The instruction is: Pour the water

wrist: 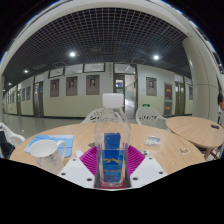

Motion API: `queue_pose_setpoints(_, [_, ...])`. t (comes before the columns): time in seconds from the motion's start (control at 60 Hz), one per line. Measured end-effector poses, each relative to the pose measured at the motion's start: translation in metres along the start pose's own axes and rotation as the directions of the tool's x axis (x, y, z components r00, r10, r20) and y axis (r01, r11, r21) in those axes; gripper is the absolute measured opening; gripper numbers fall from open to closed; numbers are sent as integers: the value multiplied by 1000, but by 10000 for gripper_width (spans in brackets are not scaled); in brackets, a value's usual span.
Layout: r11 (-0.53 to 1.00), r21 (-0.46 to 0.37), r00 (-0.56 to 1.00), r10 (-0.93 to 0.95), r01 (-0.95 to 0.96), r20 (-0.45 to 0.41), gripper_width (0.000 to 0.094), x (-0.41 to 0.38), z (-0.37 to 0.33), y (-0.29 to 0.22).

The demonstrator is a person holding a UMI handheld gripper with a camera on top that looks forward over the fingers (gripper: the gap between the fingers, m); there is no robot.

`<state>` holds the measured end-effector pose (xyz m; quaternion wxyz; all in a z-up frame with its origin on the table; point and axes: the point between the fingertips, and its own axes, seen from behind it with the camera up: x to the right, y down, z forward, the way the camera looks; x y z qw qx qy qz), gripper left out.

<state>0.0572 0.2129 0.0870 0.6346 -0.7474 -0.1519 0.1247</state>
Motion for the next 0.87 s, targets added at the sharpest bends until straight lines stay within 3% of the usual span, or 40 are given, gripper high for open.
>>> queue_pose_setpoints(0.1, [1000,-15,1000,-19,19,-5,350,-15,25,6])
queue_pose_setpoints(0.2, [999,-49,1000,-17,17,-17,472,-8,20,4])
queue_pose_setpoints(0.3, [992,-122,999,-19,13,-43,875,-7,24,10])
queue_pose_setpoints(0.333, [993,-115,999,-15,10,-47,837,-6,20,2])
queue_pose_setpoints(0.467, [992,-113,998,-54,50,-33,852,-5,-36,-14])
queue_pose_setpoints(0.667, [996,-84,996,-29,36,84,853,-36,-150,-28])
queue_pose_setpoints(0.75, [998,-59,992,6,2,123,852,-50,-188,-24])
queue_pose_setpoints(0.867, [995,-98,988,33,-18,153,850,-59,-226,3])
